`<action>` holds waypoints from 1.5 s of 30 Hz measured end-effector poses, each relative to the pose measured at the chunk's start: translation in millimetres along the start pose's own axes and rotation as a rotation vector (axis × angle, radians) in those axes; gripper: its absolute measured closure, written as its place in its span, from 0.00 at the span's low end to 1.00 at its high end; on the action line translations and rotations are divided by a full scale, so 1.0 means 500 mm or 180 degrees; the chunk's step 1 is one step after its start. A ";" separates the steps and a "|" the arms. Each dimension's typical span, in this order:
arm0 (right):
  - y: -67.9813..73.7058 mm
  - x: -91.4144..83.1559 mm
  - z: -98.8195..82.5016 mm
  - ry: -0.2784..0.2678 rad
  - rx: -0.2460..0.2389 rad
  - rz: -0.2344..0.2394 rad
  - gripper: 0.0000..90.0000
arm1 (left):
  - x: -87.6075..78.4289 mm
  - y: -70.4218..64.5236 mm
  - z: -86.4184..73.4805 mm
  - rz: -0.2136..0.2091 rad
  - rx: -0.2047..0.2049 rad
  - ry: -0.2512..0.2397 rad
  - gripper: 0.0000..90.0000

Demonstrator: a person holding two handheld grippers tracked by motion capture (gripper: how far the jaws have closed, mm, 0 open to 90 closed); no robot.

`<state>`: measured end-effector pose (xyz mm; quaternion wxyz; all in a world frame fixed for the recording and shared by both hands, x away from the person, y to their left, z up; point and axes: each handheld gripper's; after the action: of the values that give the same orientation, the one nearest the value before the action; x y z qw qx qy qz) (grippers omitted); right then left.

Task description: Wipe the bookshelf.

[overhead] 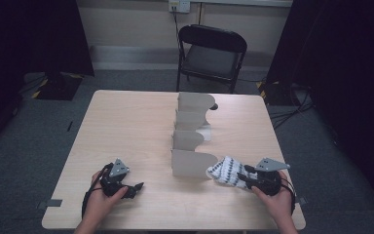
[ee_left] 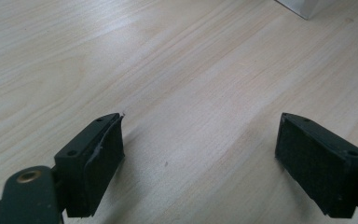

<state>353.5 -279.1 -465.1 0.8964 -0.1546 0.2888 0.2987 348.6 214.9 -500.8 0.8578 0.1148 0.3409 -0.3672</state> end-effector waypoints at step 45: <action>0.061 0.026 -0.015 0.0200 0.0265 0.0042 0.45 | 0.000 0.001 0.000 -0.0004 0.0012 0.0015 0.17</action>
<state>339.8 -253.1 -482.0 0.8906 -0.1246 0.3299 0.2873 349.0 215.2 -500.6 0.8565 0.1170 0.3423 -0.3682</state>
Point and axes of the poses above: each handheld gripper's, and its own axes: x roughly forward along the jaws, z roughly out of its top, y roughly to its left, and after that the axes turned 4 degrees about -z, right-handed
